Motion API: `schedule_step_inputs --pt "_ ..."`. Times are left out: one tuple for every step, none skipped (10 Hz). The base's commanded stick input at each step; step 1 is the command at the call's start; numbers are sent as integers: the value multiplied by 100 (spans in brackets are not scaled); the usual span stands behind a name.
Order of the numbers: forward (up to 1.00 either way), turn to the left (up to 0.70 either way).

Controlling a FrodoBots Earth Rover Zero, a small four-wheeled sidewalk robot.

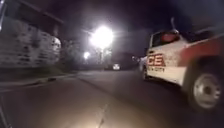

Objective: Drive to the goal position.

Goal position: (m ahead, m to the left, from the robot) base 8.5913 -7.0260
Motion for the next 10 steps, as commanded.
schedule_step_inputs --pt "70 0" --pt "70 0" --pt "70 0" --pt "70 0" --pt "70 0" --pt "70 0" --pt "70 0" --pt "70 0" --pt "70 0" --pt "70 0"
